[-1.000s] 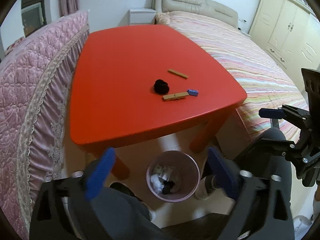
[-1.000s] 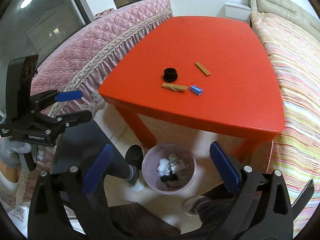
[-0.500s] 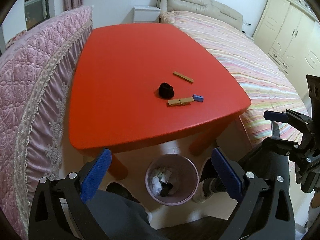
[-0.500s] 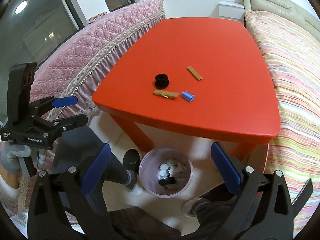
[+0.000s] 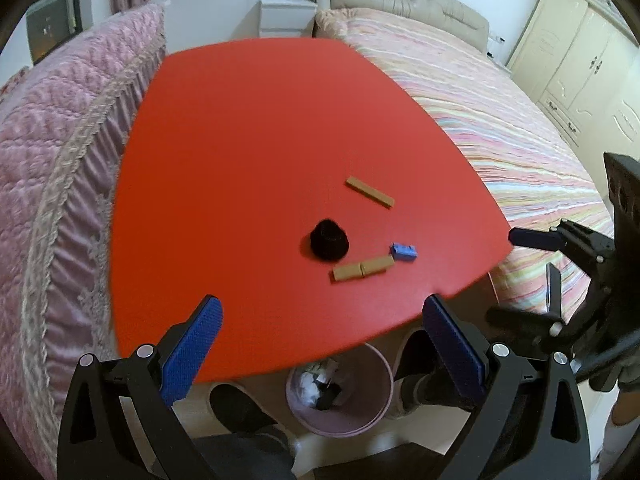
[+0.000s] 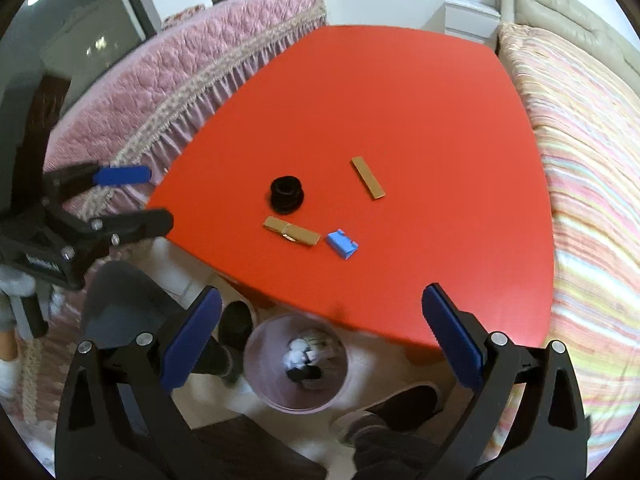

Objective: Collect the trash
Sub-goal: 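Move the left tool to the black hair tie while the right tool approaches the blue block, then close the left tool on the black hair tie while the right tool grasps the blue block, then carry the hair tie in the left tool and the blue block in the right tool to the bin, then open the left tool over the bin while the right tool releases the blue block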

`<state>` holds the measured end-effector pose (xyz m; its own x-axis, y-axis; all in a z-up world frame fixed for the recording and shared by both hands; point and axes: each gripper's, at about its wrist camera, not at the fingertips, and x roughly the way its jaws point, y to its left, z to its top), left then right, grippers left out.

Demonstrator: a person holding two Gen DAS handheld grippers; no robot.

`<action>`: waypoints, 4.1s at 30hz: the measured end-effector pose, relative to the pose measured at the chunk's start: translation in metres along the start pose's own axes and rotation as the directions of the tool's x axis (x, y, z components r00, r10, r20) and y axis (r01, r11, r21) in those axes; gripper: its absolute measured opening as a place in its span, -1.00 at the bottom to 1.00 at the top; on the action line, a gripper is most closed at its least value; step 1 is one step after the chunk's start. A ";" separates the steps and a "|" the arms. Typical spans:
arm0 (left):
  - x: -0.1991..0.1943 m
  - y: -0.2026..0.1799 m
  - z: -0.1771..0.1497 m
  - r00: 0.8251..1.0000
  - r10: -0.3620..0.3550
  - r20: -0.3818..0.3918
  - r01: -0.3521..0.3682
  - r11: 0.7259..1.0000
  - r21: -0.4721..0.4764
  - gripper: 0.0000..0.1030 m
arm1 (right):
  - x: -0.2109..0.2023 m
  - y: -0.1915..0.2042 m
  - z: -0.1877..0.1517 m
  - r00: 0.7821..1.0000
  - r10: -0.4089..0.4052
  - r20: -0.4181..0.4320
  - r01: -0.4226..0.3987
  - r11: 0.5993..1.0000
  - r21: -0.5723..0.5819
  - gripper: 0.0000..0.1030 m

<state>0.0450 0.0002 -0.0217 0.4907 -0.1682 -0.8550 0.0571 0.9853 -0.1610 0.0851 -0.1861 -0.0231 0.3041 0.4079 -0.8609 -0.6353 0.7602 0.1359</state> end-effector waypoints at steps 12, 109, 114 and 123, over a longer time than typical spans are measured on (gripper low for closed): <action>0.081 0.001 0.044 0.988 0.019 -0.155 -0.027 0.999 -0.047 0.87 | 0.059 -0.015 0.020 0.995 0.005 -0.101 -0.007 1.000 -0.019 0.91; -0.054 -0.043 -0.111 0.998 -0.033 0.055 0.026 0.993 0.119 -0.52 | -0.046 0.065 -0.090 0.987 0.128 0.097 -0.125 0.991 -0.037 -0.72; -0.048 -0.042 -0.111 0.998 -0.038 0.044 0.033 0.993 0.110 0.23 | -0.042 0.062 -0.091 0.988 0.127 0.091 -0.125 0.992 -0.026 -0.33; -0.050 -0.031 -0.108 0.997 0.015 0.071 -0.020 0.996 0.083 0.85 | -0.041 0.050 -0.092 0.991 0.085 0.108 -0.088 0.996 0.031 0.88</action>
<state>-0.0748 -0.0255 -0.0275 0.5523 -0.1512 -0.8198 0.1187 0.9877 -0.1022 -0.0243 -0.2118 -0.0263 0.3244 0.5231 -0.7881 -0.6372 0.7366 0.2266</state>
